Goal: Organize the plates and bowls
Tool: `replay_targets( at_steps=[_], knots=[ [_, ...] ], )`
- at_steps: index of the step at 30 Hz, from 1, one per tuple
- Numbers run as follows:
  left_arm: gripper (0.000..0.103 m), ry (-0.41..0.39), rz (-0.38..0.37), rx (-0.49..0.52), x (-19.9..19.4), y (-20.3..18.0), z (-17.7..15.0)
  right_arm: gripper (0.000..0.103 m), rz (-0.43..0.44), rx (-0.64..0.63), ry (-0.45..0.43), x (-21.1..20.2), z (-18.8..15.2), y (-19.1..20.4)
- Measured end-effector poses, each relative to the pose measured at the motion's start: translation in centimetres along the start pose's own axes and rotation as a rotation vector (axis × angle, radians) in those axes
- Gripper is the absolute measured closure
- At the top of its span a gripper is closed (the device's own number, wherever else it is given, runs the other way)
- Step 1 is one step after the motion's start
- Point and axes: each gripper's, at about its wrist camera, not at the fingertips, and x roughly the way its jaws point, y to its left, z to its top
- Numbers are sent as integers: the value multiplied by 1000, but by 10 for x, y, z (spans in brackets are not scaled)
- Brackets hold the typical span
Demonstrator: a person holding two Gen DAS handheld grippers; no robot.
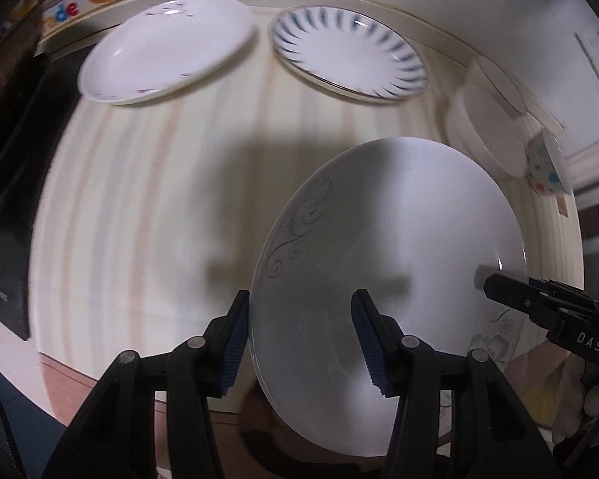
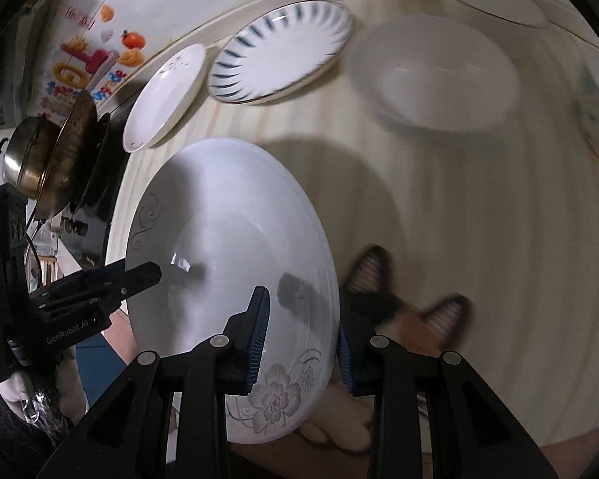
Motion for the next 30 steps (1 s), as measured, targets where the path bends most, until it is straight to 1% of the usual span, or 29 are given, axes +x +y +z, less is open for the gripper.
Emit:
replay_targets(
  at_steps=[3,6,7,10,15,21,23,26,28,30],
  knots=[
    [55,14,-10,24,13,-22,7,70,-18,31,-2,-8,-11,-22],
    [55,25,-13,49,19,-35,8,70,-35,68,1,-12,-18,-41],
    [55,29,-11,56,26,-40,14,70,-38,76,1,-12,-19,-45],
    [55,43,-9,70,36,-50,18,70,-49,101,1,-14,-25,-58],
    [55,62,6,79,46,-55,22,70,-48,124,4,-14,-26,-71],
    [55,52,23,94,44,-60,26,70,-42,133,17,-10,-23,-79],
    [55,45,25,97,39,-60,28,70,-41,136,40,-7,-22,-81],
    [55,-10,31,82,10,-46,31,69,-32,152,72,-11,-21,-85],
    [55,-54,42,45,-14,-28,40,69,-59,145,66,-30,-18,-84],
    [54,-118,70,-7,-38,-5,54,66,-98,113,21,-63,-11,-74]
  ],
)
